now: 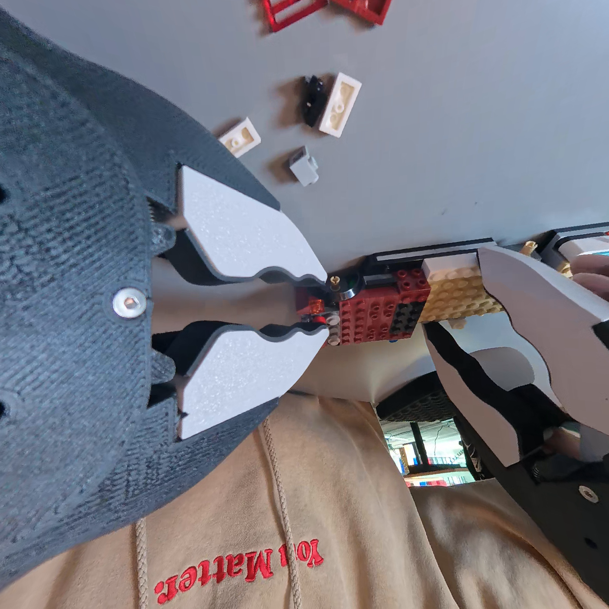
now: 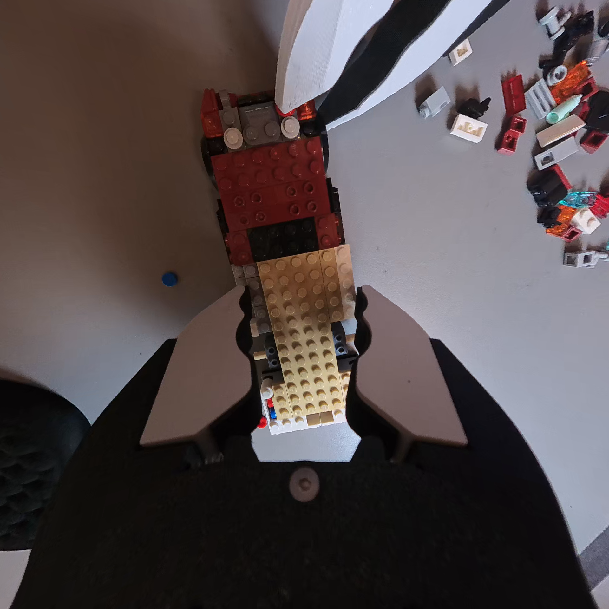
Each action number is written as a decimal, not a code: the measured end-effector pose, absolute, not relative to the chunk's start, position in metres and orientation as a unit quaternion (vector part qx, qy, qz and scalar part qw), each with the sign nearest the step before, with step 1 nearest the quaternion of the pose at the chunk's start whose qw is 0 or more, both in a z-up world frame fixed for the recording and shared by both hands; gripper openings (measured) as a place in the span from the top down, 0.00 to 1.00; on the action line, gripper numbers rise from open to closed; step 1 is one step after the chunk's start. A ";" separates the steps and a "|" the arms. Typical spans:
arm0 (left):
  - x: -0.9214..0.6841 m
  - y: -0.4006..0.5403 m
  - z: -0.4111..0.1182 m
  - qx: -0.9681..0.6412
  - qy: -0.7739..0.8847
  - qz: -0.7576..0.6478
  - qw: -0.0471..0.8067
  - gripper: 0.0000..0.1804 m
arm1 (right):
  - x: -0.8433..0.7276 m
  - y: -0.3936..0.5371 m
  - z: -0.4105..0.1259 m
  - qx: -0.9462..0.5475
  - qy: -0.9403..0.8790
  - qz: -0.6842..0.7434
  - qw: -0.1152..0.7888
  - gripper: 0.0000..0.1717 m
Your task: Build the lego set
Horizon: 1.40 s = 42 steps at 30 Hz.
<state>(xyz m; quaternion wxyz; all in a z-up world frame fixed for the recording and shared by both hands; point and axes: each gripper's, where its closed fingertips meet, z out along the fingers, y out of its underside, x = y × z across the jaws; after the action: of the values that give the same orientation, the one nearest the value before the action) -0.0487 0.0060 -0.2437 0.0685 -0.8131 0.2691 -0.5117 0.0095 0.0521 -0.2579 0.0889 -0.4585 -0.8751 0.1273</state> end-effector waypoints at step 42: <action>-0.049 -0.005 -0.254 -0.754 0.504 -0.286 0.311 0.88 | 0.045 0.090 -0.245 -0.546 -0.801 0.047 0.241 0.78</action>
<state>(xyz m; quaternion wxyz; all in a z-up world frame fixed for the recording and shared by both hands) -0.0486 -0.0051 -0.2540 0.3107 -0.7539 0.5035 -0.2857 0.0446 0.0903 -0.2455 0.2411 -0.5457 -0.8012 0.0467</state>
